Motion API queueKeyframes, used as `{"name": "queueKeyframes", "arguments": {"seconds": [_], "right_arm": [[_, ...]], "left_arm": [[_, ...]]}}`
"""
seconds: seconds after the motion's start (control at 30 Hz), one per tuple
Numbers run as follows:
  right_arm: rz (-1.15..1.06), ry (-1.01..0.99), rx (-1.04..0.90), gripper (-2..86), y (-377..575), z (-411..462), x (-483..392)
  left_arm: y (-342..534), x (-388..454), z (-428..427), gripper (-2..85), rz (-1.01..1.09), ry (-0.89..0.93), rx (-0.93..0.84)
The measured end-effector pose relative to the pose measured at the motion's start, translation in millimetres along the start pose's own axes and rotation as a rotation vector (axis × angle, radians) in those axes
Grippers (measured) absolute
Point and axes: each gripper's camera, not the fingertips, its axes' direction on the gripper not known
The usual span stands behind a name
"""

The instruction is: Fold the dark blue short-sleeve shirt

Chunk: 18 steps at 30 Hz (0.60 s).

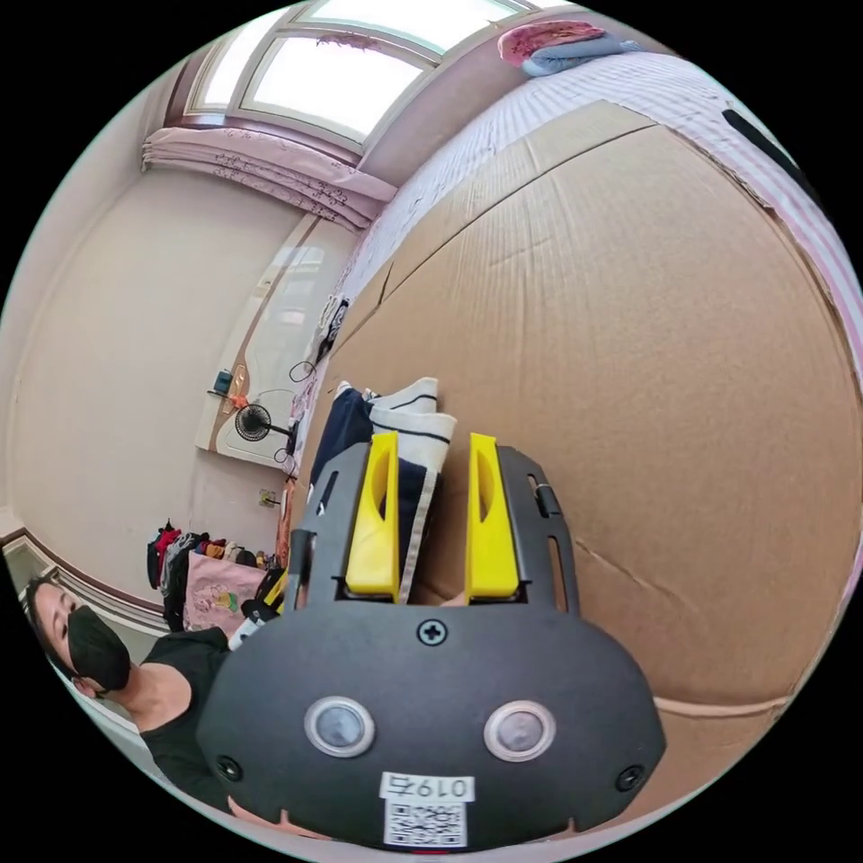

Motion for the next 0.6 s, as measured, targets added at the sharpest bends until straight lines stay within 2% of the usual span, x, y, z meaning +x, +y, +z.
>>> {"name": "queueKeyframes", "arguments": {"seconds": [0.2, 0.37, 0.5, 0.6], "right_arm": [[-0.056, -0.035, -0.051, 8.6, -20, 11, -4], [-0.173, 0.024, -0.029, 5.6, -32, 16, -29], [-0.294, 0.019, -0.003, 4.6, -36, 12, -51], [-0.384, -0.017, 0.004, 3.8, -40, 8, -66]], "left_arm": [[16, -121, 5, 2.5, -0.143, 0.264, 0.175], [-34, -258, 96, 9.2, -0.298, 0.467, 0.271], [-104, -305, 170, 10.9, -0.196, 0.555, 0.332], [-169, -324, 226, 11.2, -0.012, 0.627, 0.291]]}}
